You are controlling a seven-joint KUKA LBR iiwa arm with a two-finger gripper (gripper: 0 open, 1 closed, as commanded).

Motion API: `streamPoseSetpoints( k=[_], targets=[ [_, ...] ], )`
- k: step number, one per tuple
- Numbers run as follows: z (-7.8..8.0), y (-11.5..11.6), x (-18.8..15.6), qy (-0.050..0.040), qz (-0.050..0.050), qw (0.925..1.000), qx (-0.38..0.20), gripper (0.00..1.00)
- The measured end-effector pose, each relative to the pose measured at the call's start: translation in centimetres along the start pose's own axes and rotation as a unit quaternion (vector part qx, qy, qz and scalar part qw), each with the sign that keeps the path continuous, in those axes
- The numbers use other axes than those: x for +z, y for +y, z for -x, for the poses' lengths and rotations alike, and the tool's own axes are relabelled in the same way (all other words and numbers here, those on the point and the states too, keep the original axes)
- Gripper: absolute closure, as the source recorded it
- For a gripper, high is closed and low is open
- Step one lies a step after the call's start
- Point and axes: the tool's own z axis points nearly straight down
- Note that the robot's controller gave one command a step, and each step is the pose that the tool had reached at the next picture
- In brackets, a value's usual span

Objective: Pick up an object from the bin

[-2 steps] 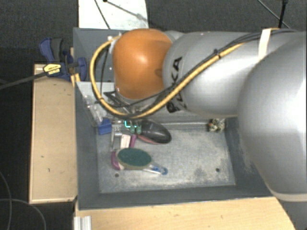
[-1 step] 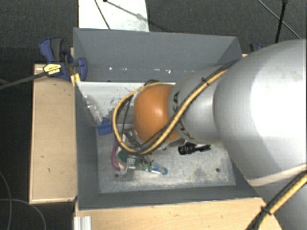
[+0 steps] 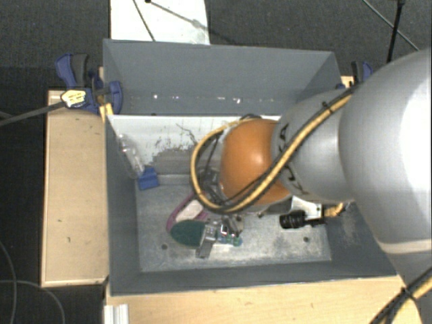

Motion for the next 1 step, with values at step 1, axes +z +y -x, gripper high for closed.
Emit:
streamPoseSetpoints(
  k=[1],
  targets=[
    [0.12,1.06,0.12,0.0009,0.000,0.9916,0.129,0.00]
  ],
)
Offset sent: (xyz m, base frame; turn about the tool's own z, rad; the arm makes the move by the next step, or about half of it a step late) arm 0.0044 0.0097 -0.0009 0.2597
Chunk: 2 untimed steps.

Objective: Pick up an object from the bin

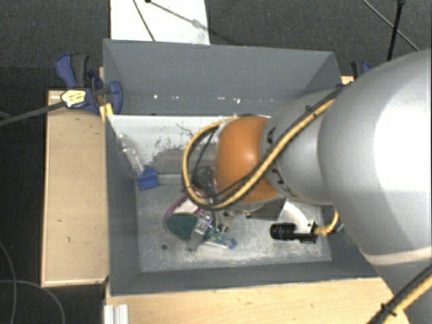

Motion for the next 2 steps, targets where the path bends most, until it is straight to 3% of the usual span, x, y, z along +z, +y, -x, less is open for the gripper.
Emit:
streamPoseSetpoints(
  k=[1,2],
  targets=[
    [1.16,-0.17,2.56,-0.0060,0.006,0.9989,0.046,0.00],
    [1.23,-0.03,2.35,-0.0072,0.008,0.9989,0.046,0.00]
  ],
)
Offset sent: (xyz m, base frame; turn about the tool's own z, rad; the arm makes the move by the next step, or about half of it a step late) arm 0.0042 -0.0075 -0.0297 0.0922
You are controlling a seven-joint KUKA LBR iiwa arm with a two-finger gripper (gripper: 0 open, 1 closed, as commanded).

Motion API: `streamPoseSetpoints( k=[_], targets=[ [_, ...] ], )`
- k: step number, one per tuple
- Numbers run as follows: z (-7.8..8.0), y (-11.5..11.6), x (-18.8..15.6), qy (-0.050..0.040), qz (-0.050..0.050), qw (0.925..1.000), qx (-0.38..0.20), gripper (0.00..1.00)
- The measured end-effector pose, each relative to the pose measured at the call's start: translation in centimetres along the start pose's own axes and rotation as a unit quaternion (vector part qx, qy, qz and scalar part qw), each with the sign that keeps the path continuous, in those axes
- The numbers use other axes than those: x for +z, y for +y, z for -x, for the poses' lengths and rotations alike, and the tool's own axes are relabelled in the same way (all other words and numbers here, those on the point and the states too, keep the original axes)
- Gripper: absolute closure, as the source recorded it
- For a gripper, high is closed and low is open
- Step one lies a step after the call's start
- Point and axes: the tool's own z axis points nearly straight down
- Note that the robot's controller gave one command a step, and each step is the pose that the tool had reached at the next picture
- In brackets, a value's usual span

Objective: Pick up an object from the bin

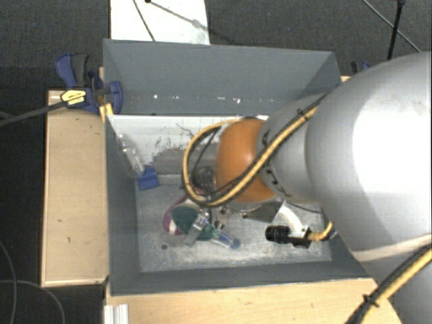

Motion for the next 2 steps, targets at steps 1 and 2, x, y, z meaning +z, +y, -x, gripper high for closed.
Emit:
streamPoseSetpoints(
  k=[1,2],
  targets=[
    [0.2,0.1,-0.3,-0.0022,0.002,1.0000,0.001,1.00],
    [0.5,0.5,-10.5,0.0038,-0.004,1.0000,0.000,1.00]
  ],
)
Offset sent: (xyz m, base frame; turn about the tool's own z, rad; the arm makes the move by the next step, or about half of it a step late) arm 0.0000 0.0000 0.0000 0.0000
